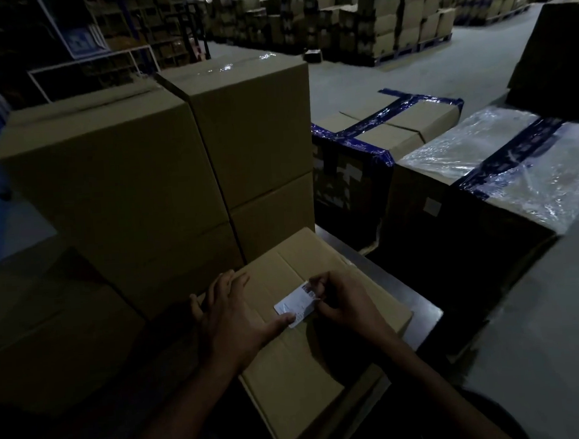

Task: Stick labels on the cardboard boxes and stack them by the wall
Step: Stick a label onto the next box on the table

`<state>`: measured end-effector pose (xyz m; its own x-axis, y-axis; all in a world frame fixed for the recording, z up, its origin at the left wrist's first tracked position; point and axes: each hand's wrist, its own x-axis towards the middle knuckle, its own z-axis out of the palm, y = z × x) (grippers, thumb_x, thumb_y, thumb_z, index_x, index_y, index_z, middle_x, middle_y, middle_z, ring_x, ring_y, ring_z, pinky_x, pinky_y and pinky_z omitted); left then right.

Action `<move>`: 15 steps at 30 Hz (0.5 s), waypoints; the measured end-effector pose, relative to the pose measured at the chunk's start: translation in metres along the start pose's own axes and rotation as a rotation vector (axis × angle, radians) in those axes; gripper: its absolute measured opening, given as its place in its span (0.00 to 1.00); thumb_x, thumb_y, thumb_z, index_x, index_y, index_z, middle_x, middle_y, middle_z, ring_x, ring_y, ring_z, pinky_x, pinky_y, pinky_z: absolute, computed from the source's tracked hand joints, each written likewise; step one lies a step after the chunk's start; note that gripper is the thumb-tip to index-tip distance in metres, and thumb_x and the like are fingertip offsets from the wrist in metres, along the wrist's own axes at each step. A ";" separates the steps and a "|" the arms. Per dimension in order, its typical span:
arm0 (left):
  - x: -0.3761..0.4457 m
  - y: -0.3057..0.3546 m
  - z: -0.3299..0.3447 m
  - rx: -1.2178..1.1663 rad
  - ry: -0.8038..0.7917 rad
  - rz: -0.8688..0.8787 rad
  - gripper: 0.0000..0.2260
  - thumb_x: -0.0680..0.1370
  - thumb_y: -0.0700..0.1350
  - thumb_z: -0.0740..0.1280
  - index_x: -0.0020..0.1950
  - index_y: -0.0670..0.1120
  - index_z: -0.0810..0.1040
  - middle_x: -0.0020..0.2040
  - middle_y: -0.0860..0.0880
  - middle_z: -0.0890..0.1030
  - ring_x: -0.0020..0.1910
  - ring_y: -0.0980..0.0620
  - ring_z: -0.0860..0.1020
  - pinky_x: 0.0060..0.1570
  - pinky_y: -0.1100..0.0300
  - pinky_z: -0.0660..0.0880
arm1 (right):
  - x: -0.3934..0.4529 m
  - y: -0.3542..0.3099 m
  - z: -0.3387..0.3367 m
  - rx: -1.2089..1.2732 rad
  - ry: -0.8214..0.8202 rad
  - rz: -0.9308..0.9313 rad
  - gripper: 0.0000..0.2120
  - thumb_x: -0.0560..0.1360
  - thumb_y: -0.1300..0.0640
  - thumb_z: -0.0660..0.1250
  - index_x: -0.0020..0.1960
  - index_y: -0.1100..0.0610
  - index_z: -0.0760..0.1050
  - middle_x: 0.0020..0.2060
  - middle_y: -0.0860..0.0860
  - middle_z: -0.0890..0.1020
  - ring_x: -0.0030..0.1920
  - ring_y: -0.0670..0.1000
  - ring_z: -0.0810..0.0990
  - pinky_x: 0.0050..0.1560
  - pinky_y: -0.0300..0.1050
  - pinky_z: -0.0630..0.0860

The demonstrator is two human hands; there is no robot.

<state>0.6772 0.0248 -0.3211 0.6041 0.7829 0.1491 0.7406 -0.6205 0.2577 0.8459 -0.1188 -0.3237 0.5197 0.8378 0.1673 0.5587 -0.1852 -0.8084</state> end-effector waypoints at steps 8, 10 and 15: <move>0.000 -0.001 0.001 -0.022 0.028 0.002 0.55 0.56 0.87 0.50 0.74 0.56 0.65 0.77 0.52 0.63 0.77 0.51 0.58 0.75 0.36 0.48 | -0.004 -0.007 0.002 -0.077 0.092 0.021 0.13 0.75 0.61 0.69 0.41 0.45 0.71 0.45 0.43 0.81 0.50 0.42 0.80 0.47 0.42 0.80; 0.000 -0.001 0.001 -0.023 0.024 0.001 0.55 0.56 0.88 0.49 0.75 0.57 0.64 0.77 0.52 0.63 0.77 0.51 0.58 0.75 0.37 0.47 | -0.005 -0.010 0.007 -0.169 0.150 0.039 0.08 0.75 0.57 0.69 0.45 0.47 0.72 0.45 0.42 0.78 0.47 0.44 0.77 0.45 0.41 0.77; 0.000 -0.001 0.000 -0.030 0.022 -0.002 0.55 0.56 0.87 0.50 0.75 0.57 0.64 0.78 0.51 0.62 0.78 0.50 0.57 0.75 0.36 0.47 | -0.004 -0.013 0.004 -0.114 0.125 0.069 0.11 0.75 0.62 0.69 0.40 0.48 0.71 0.43 0.45 0.81 0.46 0.43 0.80 0.45 0.44 0.80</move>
<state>0.6767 0.0256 -0.3214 0.5959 0.7849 0.1697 0.7324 -0.6179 0.2861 0.8339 -0.1181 -0.3164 0.6317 0.7522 0.1877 0.5847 -0.3032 -0.7524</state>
